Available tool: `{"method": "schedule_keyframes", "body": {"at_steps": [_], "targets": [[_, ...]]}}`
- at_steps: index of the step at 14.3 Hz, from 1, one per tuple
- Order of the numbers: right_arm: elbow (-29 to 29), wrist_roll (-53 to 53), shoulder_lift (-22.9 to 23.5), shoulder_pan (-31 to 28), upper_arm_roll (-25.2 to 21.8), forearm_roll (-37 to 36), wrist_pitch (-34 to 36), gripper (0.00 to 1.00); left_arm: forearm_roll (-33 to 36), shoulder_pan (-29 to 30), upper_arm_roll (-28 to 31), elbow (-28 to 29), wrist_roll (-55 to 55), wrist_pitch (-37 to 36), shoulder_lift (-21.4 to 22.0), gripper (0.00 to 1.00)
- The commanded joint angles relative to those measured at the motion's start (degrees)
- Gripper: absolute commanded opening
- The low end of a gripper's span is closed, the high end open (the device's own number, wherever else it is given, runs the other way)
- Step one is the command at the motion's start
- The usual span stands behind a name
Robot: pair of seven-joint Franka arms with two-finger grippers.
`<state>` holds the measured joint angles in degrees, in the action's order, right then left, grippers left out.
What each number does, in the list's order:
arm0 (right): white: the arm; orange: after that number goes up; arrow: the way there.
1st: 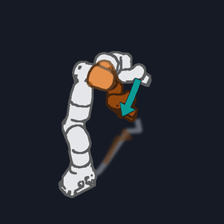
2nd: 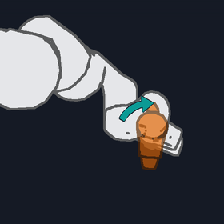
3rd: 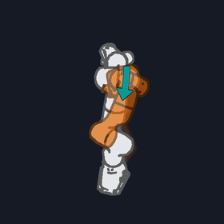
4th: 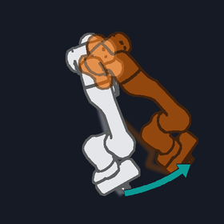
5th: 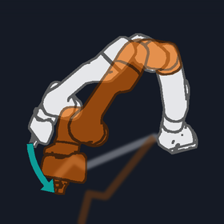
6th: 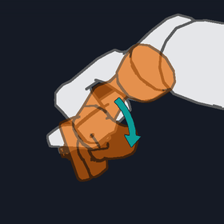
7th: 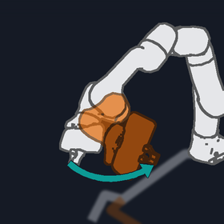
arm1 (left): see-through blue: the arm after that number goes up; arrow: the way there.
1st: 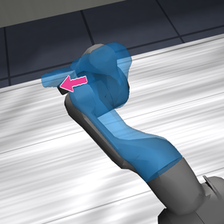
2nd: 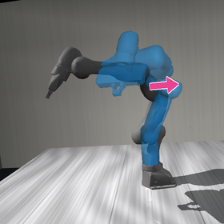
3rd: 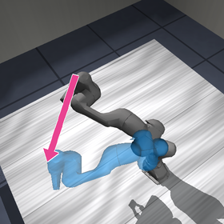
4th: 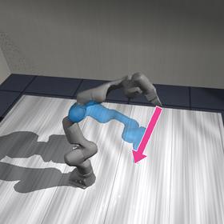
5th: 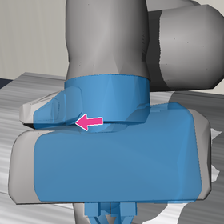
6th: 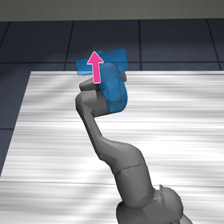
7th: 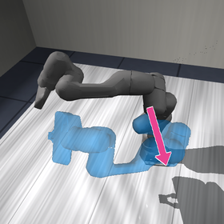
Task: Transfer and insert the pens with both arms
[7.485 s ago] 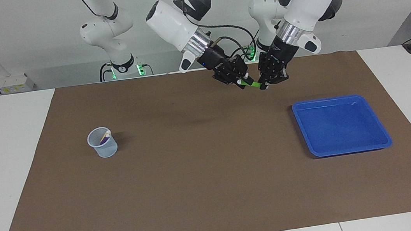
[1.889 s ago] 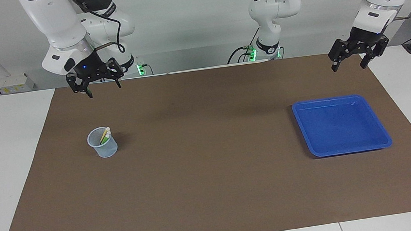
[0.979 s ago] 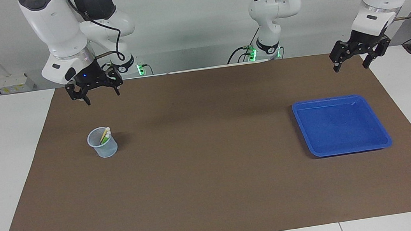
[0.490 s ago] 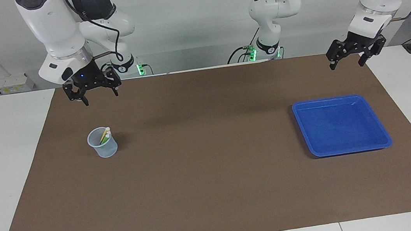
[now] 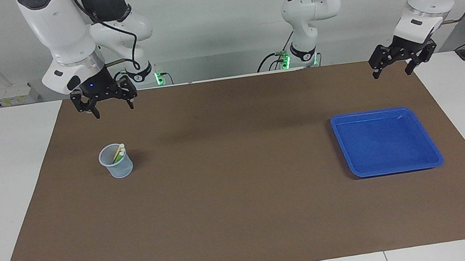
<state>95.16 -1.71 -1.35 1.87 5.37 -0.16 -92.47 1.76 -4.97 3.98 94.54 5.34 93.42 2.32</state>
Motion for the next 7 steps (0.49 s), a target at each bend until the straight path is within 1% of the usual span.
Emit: {"method": "schedule_keyframes", "body": {"at_steps": [1,7], "targets": [[-1.4,2.8,0.6,-0.4,0.5,-0.9,1.0,1.0,1.0,0.1,-0.2,-1.4,0.3,-1.6,-0.4,1.0],[-1.3,3.2,0.6,-0.4,0.5,-0.9,1.0,1.0,0.9,0.6,-0.4,-1.4,0.3,-1.6,-0.5,1.0]]}}
